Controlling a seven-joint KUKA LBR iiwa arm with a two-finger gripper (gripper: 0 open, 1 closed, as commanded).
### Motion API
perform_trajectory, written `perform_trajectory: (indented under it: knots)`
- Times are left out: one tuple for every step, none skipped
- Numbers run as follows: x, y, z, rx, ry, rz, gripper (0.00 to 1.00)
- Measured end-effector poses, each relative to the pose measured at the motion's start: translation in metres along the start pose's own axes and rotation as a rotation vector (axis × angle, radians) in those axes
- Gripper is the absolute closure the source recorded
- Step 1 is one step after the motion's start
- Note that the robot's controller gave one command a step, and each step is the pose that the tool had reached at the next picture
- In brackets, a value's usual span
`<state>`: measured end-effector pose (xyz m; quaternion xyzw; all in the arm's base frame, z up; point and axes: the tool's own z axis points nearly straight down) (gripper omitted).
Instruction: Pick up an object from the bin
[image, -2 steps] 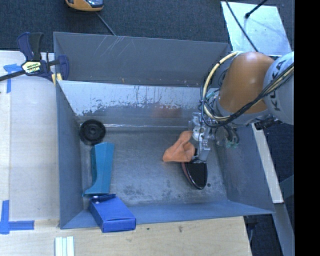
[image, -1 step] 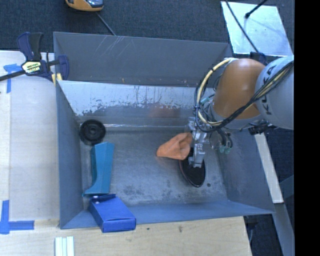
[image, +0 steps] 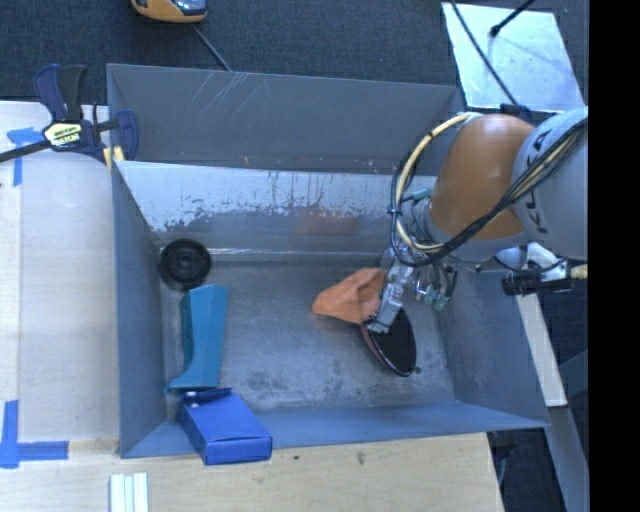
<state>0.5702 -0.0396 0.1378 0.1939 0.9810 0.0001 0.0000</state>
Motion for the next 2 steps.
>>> perform_trajectory:
  knots:
    - [0.004, 0.033, 0.039, 0.0, -0.003, -0.128, 0.0]
    - [-0.03, 0.048, 0.066, -0.001, -0.006, -0.32, 1.0]
